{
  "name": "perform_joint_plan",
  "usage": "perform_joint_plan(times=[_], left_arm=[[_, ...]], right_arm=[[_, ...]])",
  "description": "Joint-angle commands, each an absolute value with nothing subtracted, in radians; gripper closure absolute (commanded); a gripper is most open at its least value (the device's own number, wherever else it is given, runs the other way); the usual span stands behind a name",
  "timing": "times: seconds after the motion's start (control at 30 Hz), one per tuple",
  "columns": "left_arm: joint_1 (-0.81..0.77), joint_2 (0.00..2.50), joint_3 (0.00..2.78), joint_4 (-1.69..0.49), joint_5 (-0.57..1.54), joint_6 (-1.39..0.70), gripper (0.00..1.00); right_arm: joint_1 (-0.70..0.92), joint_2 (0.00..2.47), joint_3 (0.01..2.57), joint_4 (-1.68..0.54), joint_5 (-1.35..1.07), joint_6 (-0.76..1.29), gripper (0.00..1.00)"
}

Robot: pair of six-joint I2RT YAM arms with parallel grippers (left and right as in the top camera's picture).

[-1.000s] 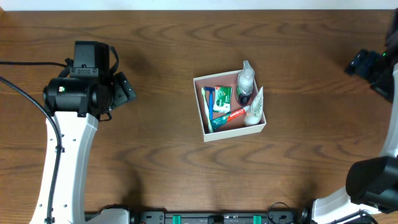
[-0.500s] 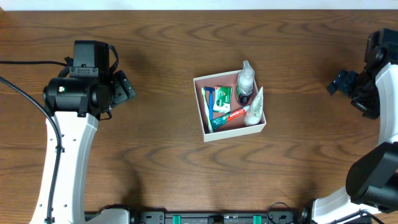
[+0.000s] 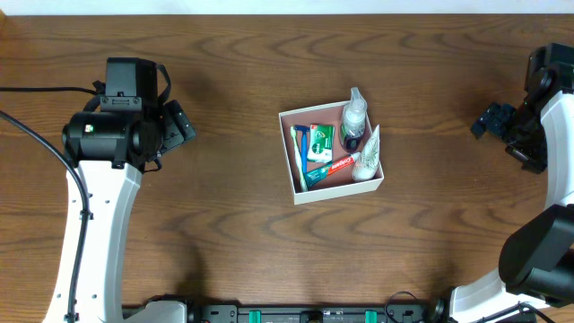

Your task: Pack container

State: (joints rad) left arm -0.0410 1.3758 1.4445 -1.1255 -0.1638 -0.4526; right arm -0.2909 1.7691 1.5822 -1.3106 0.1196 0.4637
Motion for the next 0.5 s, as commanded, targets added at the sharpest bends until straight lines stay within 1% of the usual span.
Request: perform_joint_plan(times=[0.0, 0.1, 0.27, 0.37, 0.47], left_arm=[[-0.037, 1.378, 1.446, -1.132, -0.168, -0.468, 0.02], [-0.037, 1.378, 1.446, -1.163, -0.169, -0.464, 0.02], [-0.037, 1.378, 1.438, -1.153, -0.168, -0.462, 0.02], [-0.037, 1.33, 1.384, -1.044, -0.149, -0.39, 0.02], [-0.036, 1.221, 1.253, -0.868, -0.056, -0.262, 0.02]], right_arm=[[-0.294, 1.769, 1.579, -1.308, 0.115, 0.478, 0.01], [-0.294, 1.769, 1.579, -1.308, 0.115, 0.478, 0.01], [-0.294, 1.769, 1.579, -1.308, 0.115, 0.478, 0.01], [-0.294, 1.769, 1.579, -1.308, 0.115, 0.478, 0.01], [-0.294, 1.769, 1.579, -1.308, 0.115, 0.478, 0.01]])
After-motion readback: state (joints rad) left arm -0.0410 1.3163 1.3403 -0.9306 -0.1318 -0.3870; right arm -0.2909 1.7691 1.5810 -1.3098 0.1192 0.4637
